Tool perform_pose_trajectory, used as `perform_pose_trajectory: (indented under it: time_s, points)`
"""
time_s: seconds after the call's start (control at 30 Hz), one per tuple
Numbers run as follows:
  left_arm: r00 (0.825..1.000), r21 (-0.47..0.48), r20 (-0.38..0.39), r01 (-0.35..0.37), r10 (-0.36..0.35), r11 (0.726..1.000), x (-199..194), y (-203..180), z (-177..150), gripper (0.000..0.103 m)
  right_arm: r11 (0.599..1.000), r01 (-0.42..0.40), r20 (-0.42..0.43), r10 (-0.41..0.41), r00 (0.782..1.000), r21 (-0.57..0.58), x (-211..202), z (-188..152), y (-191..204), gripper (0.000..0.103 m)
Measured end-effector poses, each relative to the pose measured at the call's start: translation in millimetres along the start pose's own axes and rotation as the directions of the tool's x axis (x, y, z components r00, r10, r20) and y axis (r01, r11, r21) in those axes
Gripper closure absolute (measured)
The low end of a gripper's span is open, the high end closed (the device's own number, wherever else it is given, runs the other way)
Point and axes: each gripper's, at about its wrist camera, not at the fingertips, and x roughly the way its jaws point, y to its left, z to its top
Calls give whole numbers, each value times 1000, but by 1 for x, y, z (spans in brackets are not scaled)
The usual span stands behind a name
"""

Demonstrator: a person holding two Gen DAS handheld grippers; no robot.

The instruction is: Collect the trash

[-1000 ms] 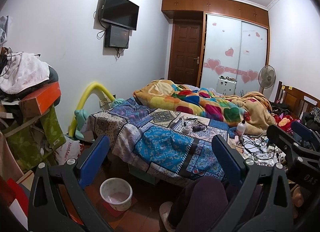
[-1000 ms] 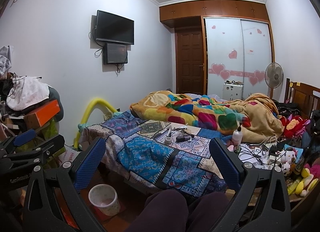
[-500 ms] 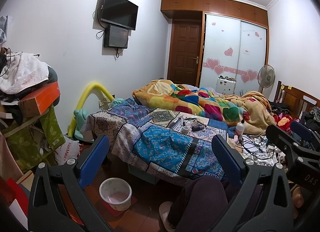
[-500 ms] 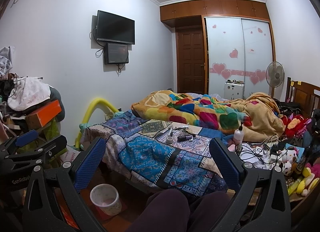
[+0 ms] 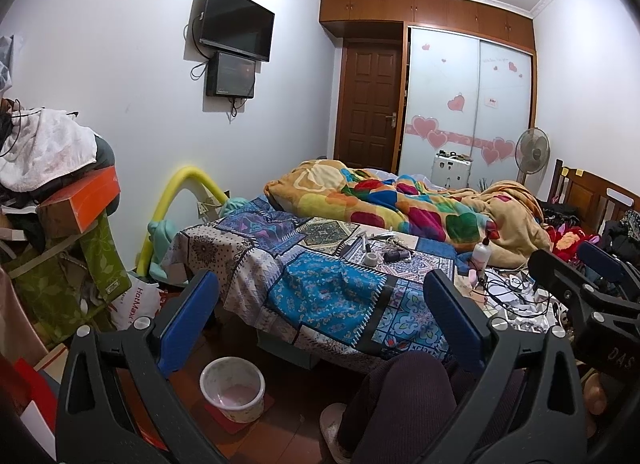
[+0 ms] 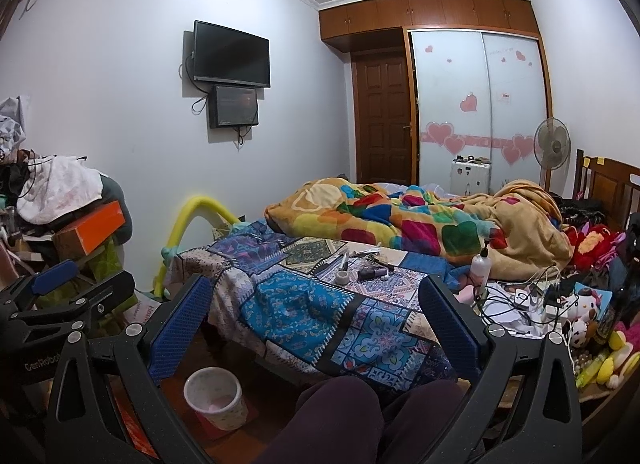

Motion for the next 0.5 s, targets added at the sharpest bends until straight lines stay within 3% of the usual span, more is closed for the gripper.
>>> perform_pose_trajectory:
  time_s: [0.5]
  points:
    - [1000, 19, -27, 5, -4, 1000, 34, -5, 11, 0, 999, 16, -10, -15, 1000, 39, 32, 7, -23, 0]
